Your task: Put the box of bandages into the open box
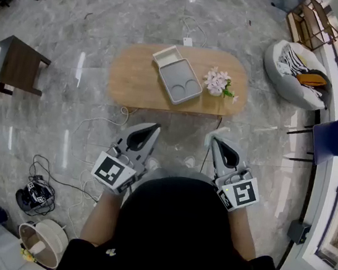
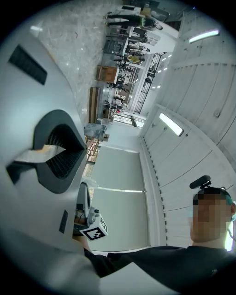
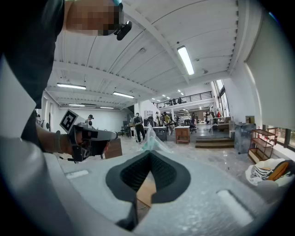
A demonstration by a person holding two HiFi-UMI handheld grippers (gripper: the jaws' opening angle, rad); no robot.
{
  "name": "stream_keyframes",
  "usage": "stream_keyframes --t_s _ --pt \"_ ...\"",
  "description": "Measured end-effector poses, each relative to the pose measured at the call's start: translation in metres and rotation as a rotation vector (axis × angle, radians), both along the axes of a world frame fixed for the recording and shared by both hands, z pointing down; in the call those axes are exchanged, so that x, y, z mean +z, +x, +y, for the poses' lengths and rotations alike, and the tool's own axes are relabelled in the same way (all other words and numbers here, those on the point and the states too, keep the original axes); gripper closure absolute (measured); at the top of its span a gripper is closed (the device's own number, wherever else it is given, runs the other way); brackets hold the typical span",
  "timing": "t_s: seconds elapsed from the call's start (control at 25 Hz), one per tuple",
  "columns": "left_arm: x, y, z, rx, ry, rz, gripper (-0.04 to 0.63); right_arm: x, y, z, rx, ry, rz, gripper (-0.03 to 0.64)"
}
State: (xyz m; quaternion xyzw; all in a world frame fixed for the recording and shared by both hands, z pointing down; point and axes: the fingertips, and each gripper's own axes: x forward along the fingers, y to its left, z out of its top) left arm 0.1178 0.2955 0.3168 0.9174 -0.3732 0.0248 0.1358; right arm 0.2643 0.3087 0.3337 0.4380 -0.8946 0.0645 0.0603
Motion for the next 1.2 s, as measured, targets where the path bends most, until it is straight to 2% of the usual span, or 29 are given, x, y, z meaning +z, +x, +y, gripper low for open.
stream_keyframes --t_s 0.12,0.24,0.36,0.6,0.76,0.96,1.2 --pt "0.001 0.024 0.000 0.008 -0.003 -0.018 0.584 -0.001 0.020 -0.005 -0.006 0.000 -0.013 0.620" --pt "0.004 0.048 0.001 0.051 0.029 -0.056 0.584 -0.002 0.036 -0.011 -0.010 0.006 -0.023 0.620" --pt "0.004 0.067 -0.002 0.063 0.005 -0.064 0.584 -0.004 0.053 -0.017 -0.013 0.009 -0.037 0.620" --pt "0.018 0.088 -0.013 0.014 -0.011 -0.152 0.584 -0.001 0.087 -0.028 -0.035 0.014 -0.074 0.620" --pt "0.024 0.100 -0.016 0.030 -0.005 -0.171 0.584 0.008 0.093 -0.038 -0.048 -0.005 -0.076 0.620" --pt "0.037 0.097 -0.028 0.052 -0.022 -0.182 0.584 0.017 0.087 -0.057 -0.048 -0.027 -0.066 0.619" --pt "0.048 0.058 -0.070 0.053 -0.039 -0.151 0.584 0.023 0.048 -0.097 -0.044 -0.039 -0.039 0.619"
